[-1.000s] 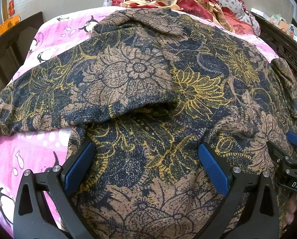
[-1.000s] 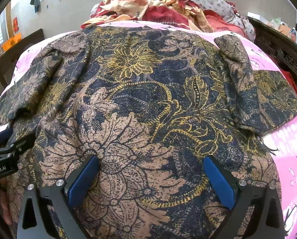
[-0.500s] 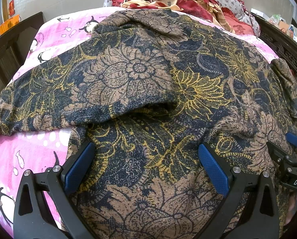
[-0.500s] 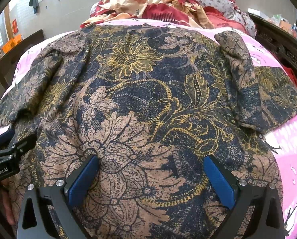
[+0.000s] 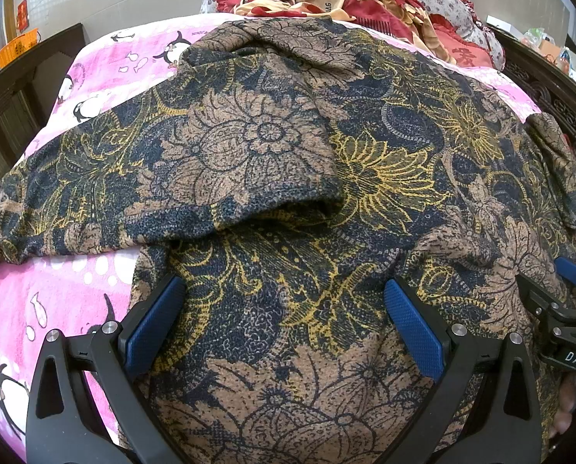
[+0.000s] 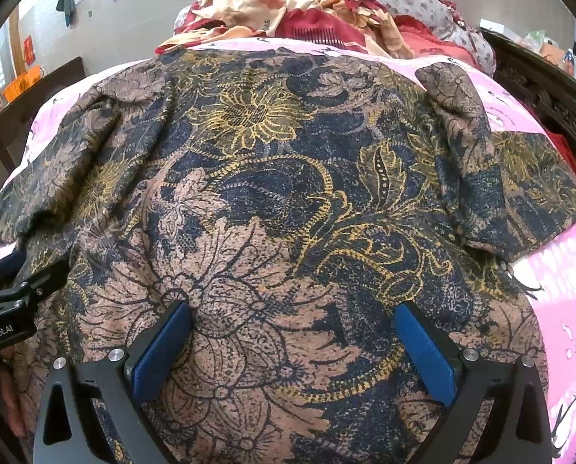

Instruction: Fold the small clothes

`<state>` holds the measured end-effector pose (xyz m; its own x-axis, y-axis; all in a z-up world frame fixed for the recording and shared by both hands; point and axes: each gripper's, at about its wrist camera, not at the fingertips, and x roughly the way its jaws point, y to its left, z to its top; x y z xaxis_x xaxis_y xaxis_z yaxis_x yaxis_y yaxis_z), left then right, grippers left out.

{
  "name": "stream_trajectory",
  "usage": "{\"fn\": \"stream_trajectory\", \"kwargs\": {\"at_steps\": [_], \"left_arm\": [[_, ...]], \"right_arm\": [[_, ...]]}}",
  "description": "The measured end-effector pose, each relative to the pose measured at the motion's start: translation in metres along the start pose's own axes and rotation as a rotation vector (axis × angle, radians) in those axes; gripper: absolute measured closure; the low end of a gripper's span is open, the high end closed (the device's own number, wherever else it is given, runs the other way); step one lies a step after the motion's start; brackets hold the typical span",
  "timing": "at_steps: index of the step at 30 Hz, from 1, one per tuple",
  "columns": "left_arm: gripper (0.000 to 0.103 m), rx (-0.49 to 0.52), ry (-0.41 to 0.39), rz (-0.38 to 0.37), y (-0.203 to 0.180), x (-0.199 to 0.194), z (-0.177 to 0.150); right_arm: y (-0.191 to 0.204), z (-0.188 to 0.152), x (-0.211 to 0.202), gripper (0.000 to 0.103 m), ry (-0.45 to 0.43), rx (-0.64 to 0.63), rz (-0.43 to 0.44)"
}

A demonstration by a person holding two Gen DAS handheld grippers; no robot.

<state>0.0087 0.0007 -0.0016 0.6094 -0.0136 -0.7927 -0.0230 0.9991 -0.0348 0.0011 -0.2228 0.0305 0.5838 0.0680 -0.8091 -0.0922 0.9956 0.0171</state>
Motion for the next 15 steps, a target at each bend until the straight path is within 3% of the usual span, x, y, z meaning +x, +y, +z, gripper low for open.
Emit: {"fn": "stream_trajectory", "kwargs": {"at_steps": [15], "left_arm": [[0.0,0.011,0.011,0.015,-0.0062,0.002,0.0024]], "right_arm": [[0.0015,-0.0008,-0.0006,0.0,-0.004,0.002,-0.008]]}}
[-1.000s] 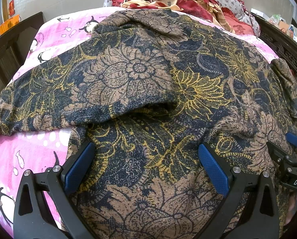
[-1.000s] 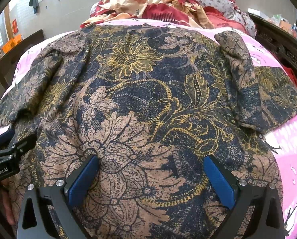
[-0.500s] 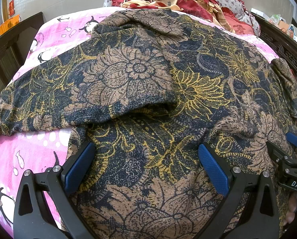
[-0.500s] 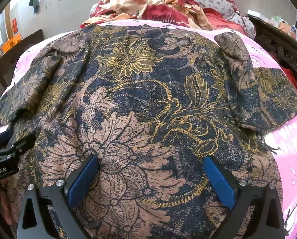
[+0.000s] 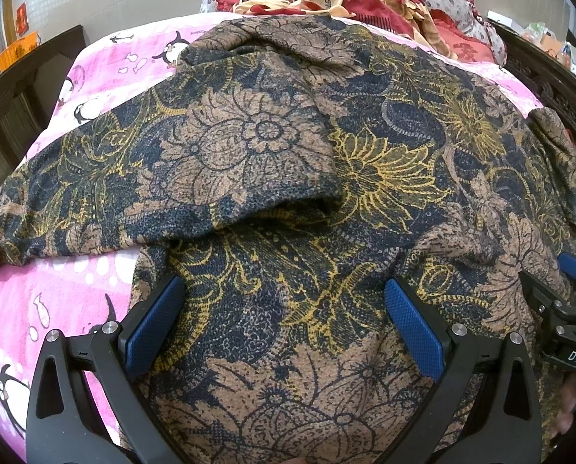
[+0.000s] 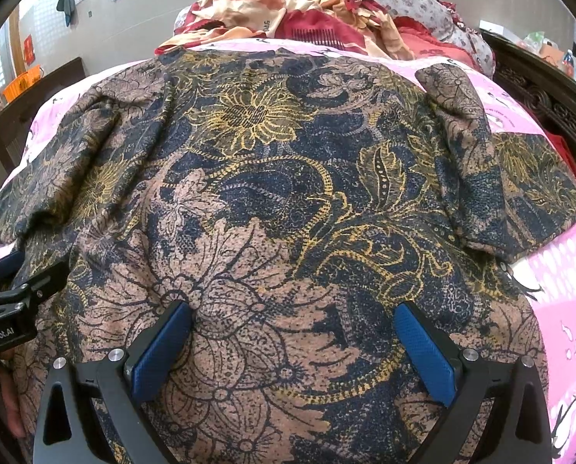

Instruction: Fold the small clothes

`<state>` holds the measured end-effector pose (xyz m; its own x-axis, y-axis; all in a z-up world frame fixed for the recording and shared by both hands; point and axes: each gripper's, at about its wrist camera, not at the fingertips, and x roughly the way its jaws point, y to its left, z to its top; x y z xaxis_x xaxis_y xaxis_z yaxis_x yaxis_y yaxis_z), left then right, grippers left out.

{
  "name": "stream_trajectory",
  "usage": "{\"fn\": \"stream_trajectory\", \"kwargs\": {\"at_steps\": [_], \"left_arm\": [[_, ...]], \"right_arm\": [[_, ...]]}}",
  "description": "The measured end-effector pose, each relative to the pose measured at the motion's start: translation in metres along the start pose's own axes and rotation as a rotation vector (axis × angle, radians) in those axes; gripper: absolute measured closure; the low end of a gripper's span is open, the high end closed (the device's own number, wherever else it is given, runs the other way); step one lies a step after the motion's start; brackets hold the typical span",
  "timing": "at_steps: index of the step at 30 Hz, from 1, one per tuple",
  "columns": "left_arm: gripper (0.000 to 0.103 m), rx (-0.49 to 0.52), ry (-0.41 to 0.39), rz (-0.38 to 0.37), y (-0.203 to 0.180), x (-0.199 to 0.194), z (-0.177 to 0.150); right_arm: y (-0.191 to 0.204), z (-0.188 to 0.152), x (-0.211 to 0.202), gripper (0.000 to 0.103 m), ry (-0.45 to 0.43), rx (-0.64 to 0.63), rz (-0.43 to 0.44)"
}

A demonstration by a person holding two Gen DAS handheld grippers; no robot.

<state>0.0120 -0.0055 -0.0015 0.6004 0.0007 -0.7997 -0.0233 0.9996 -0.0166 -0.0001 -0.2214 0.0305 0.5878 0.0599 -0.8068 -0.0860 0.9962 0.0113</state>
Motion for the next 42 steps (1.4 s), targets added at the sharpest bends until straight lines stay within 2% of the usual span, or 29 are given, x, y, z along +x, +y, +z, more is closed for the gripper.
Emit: {"fn": "stream_trajectory", "kwargs": {"at_steps": [18,23,29,32,37,40,42], "left_arm": [[0.0,-0.012,-0.004,-0.013,0.001,0.0,-0.001],[0.0,-0.046,-0.023,-0.057,0.011,-0.005,-0.003],[0.0,-0.144,-0.074,-0.16,0.035,-0.016,-0.007],[0.0,-0.166,-0.074,-0.195,0.041,-0.017,-0.009],[0.001,-0.184,-0.08,-0.222,0.047,-0.028,-0.011],[0.001,-0.25,-0.128,-0.264,0.075,-0.053,-0.015],[0.001,-0.318,-0.168,-0.274,0.112,-0.071,-0.019]], "right_arm": [[0.0,-0.001,-0.001,0.0,0.001,0.001,0.0],[0.0,-0.001,-0.001,0.0,0.0,0.001,-0.001],[-0.001,-0.001,-0.001,0.0,0.0,0.003,-0.004],[-0.001,-0.002,-0.001,0.0,0.001,0.004,-0.003],[-0.001,0.0,0.0,0.0,0.006,0.004,0.0],[-0.002,0.0,0.0,0.0,0.008,0.009,0.008],[-0.003,0.001,0.0,0.0,0.007,0.009,0.01]]}}
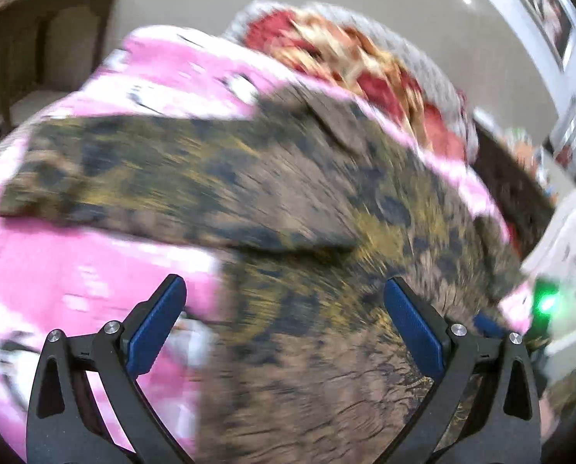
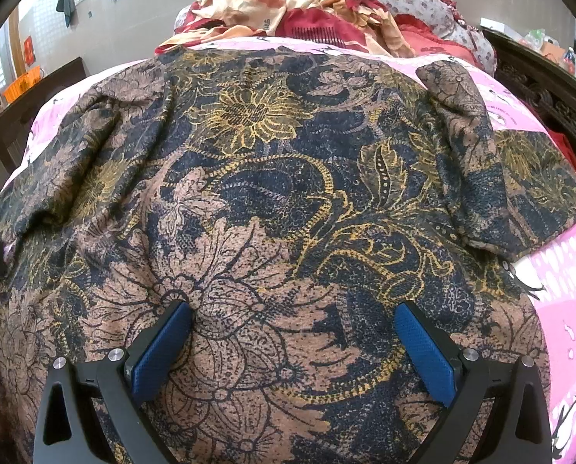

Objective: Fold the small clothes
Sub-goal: 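Grasp the shirt sleeve edge with the left tool and lift it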

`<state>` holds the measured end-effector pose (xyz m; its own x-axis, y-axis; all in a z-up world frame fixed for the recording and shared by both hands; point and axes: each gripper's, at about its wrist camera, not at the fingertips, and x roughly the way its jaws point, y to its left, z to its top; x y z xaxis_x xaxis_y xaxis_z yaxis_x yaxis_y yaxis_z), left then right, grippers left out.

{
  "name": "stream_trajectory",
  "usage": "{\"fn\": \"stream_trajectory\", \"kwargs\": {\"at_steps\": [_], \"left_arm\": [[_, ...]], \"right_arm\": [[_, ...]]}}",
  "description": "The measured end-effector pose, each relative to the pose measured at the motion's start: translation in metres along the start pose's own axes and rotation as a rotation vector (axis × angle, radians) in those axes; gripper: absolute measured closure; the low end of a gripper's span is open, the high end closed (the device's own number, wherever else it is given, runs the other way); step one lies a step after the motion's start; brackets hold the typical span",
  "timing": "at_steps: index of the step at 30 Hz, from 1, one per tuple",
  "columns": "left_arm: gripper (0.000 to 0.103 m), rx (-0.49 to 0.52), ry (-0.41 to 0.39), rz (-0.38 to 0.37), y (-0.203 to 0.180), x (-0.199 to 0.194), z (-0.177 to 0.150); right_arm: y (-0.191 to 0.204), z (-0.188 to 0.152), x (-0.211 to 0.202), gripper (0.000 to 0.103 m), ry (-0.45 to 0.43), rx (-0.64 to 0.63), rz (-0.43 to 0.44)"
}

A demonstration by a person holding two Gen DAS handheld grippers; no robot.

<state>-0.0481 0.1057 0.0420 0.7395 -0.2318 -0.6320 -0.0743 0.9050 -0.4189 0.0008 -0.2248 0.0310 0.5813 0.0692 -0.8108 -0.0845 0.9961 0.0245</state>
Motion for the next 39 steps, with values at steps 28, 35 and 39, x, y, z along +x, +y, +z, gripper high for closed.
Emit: {"fn": "stream_trajectory", "kwargs": {"at_steps": [28,35,39], "left_arm": [[0.095,-0.355,0.018,0.273,0.149,0.002,0.075],[0.096,-0.009,-0.044,0.32,0.078,-0.017,0.088],[0.096,0.09,-0.071,0.342,0.037,-0.032,0.092]], "right_arm": [[0.001,0.0,-0.001,0.0,-0.003,-0.002,-0.004],[0.0,0.0,-0.001,0.0,-0.003,-0.001,-0.002],[0.0,0.0,-0.001,0.0,-0.003,-0.002,-0.004]]}}
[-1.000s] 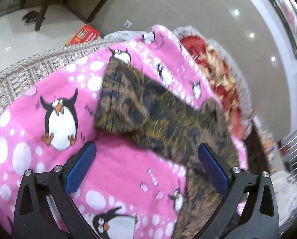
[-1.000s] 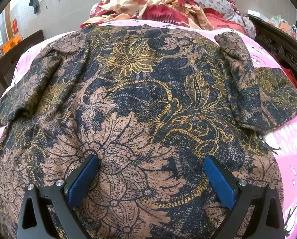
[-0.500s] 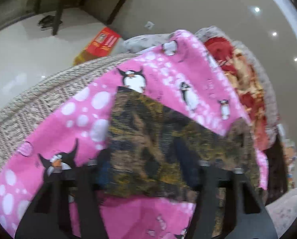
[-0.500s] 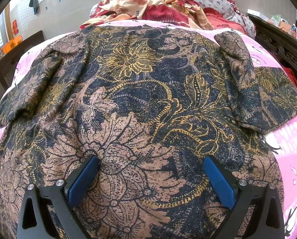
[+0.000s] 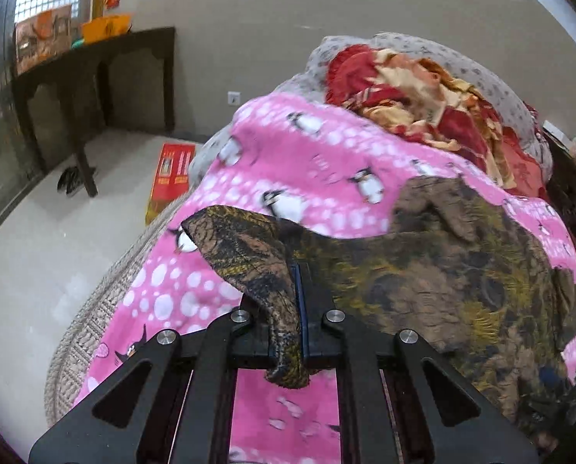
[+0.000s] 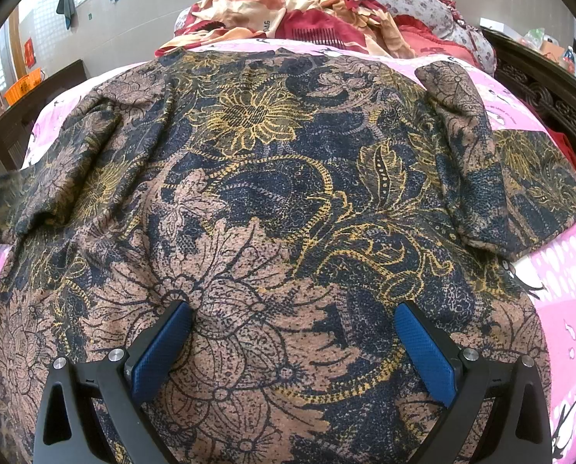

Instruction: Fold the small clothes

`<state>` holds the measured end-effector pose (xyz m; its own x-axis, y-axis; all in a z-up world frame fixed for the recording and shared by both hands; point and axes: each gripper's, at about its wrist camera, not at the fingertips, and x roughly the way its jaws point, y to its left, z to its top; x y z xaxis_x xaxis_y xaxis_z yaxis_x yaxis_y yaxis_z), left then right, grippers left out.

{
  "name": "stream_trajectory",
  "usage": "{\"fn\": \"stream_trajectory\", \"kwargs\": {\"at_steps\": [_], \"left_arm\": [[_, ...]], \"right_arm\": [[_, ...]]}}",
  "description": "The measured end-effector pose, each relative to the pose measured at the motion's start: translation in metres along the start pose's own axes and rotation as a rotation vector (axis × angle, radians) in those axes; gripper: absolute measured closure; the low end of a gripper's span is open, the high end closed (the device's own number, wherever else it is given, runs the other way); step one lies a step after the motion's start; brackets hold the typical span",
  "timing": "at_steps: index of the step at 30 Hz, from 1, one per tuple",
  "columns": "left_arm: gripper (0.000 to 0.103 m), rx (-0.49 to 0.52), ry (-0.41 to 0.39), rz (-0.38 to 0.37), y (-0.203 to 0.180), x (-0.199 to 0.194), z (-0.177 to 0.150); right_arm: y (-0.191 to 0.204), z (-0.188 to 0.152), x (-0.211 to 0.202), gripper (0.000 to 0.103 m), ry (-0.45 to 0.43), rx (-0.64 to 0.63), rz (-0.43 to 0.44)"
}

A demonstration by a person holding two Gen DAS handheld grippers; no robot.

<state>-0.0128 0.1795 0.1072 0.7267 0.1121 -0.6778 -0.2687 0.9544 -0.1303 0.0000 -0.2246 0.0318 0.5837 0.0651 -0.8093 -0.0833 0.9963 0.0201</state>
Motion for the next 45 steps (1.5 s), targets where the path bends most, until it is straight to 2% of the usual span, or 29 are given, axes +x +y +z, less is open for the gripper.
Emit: {"fn": "stream_trajectory", "kwargs": {"at_steps": [8,21,24,31,34,38,41,45], "left_arm": [[0.096,0.051,-0.025,0.08,-0.027,-0.011,0.004],[0.096,0.083,-0.04,0.123,-0.021,-0.009,0.008],[0.096,0.07,-0.048,0.158,0.004,-0.011,0.022],[0.096,-0.028,-0.137,0.354,0.103,-0.052,0.074],[0.096,-0.057,-0.155,0.382,0.122,-0.061,0.084],[0.096,-0.013,-0.165,0.307,0.088,-0.055,0.083],[0.096,0.059,-0.166,0.174,0.03,-0.043,0.078],[0.096,0.154,-0.125,-0.041,-0.068,-0.014,0.061]], "right_arm": [[0.0,0.0,0.0,0.0,0.0,0.001,0.0],[-0.001,0.0,0.0,0.0,0.0,0.002,0.0],[-0.001,0.0,-0.001,0.0,0.0,0.002,0.0],[-0.001,-0.001,-0.001,0.0,-0.002,0.002,-0.001],[0.001,-0.001,-0.001,0.0,-0.002,0.001,-0.002],[0.0,-0.001,-0.001,0.0,-0.002,0.002,-0.002],[0.0,-0.001,-0.001,0.0,-0.002,0.002,-0.002],[0.0,-0.001,-0.001,0.0,-0.002,0.003,-0.001]]}}
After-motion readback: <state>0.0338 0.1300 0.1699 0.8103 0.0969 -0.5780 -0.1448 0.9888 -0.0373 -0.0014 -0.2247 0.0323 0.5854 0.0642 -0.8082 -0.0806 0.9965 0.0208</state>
